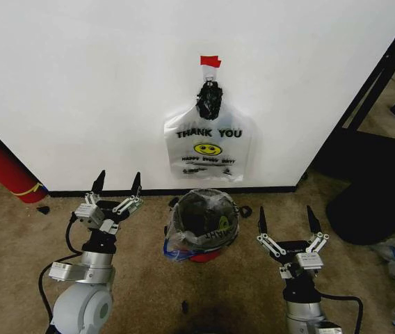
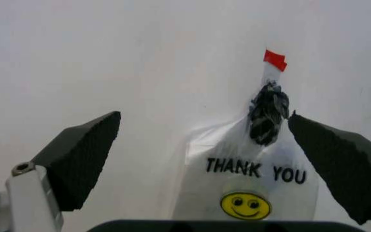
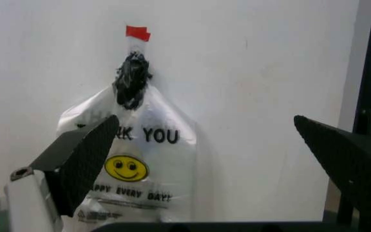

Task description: Pick up the garbage bag from the wall and place it over the trash bin.

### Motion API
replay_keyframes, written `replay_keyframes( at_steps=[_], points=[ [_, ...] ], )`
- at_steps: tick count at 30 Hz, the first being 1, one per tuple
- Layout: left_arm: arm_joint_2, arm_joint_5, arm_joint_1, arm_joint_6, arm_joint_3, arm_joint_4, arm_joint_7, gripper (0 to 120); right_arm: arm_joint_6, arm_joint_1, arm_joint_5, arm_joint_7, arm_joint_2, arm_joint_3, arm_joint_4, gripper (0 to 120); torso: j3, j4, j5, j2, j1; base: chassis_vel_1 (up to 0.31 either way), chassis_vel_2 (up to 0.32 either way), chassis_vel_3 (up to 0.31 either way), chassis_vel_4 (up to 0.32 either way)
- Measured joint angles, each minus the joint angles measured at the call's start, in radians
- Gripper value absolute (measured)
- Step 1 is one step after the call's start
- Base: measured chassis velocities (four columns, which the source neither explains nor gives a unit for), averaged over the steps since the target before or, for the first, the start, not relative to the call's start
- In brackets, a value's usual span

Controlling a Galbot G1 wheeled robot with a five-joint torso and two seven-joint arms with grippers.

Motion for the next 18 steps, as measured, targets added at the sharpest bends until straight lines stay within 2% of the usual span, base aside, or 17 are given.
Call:
replay_keyframes(
  at_steps=[18],
  points=[
    [-0.004, 0.002, -0.008, -0.007, -0.005, 0.022, 0.02, 100, 0.006, 0.043, 0.003, -0.011, 0.0, 0.001, -0.025, 100, 0.0, 0.0, -0.0002, 0.0, 0.0, 0.0, 0.0, 0.0, 0.0]
  ],
)
